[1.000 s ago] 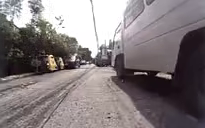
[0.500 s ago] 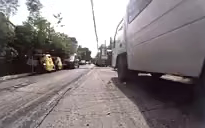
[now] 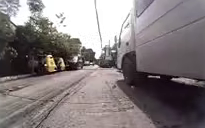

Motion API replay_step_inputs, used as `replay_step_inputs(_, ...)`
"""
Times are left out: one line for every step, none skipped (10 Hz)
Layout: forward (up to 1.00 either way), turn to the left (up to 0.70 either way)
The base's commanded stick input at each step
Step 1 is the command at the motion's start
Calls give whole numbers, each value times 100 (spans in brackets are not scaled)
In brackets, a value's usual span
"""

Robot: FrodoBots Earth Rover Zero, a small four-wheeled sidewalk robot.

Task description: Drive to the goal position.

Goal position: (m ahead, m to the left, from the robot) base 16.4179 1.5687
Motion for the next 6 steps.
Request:
replay_step_inputs(70, 0)
replay_step_inputs(70, 0)
replay_step_inputs(70, 0)
replay_step_inputs(70, 0)
replay_step_inputs(70, 0)
replay_step_inputs(70, 0)
